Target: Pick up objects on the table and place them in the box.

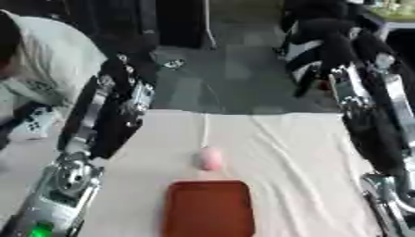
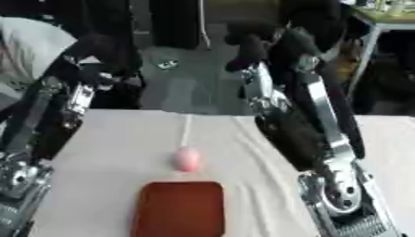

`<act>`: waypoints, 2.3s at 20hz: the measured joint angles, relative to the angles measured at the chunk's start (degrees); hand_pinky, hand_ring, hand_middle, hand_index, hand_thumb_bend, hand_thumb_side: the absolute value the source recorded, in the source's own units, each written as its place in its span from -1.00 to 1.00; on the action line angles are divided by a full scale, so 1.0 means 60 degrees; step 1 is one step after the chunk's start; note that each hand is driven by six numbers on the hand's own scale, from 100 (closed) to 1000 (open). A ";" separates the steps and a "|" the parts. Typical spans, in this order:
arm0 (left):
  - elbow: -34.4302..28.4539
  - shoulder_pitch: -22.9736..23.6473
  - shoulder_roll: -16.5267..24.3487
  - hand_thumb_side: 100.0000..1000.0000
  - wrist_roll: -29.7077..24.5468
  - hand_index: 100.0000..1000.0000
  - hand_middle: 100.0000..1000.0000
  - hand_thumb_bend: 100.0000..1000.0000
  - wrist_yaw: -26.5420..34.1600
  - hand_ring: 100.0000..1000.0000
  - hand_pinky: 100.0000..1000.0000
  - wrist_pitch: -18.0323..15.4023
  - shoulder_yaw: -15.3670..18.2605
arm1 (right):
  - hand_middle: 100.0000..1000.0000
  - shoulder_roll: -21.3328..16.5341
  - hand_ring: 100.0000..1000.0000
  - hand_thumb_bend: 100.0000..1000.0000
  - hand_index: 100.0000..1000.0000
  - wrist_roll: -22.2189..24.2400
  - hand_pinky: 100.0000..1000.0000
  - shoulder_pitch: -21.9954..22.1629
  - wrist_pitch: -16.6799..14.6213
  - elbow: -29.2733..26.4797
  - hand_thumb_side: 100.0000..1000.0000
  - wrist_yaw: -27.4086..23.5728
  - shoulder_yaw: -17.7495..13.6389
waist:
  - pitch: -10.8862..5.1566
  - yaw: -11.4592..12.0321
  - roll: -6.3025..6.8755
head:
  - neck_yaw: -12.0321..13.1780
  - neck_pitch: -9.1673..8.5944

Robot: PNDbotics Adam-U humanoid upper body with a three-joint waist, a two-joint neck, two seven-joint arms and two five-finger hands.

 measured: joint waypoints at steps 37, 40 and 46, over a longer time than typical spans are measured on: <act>0.4862 -0.2610 0.3522 -0.16 -0.4069 0.89 0.77 0.14 -0.2281 0.54 0.59 -0.1605 -0.1536 | 0.25 0.0000 0.00 -1.00 0.56 0.0019 -0.47 0.0350 0.0403 0.0000 0.36 0.1010 -0.0420 | -0.0167 -0.0445 0.0244 | -0.0094 0.0024; 0.5590 -0.3064 0.3526 -0.23 -0.4909 0.90 0.79 0.26 -0.2608 0.58 0.56 -0.1952 -0.1704 | 0.24 0.0000 0.00 -1.00 0.57 0.0050 -0.48 0.0387 0.0431 0.0000 0.36 0.1010 -0.0419 | -0.0204 -0.0450 0.0251 | -0.0095 0.0031; 0.6910 -0.3969 0.3505 -0.31 -0.6323 0.91 0.80 0.40 -0.3018 0.63 0.56 -0.2454 -0.2028 | 0.24 0.0001 0.00 -1.00 0.57 0.0119 -0.48 0.0394 0.0484 0.0000 0.37 0.1012 -0.0415 | -0.0215 -0.0491 0.0281 | -0.0095 0.0103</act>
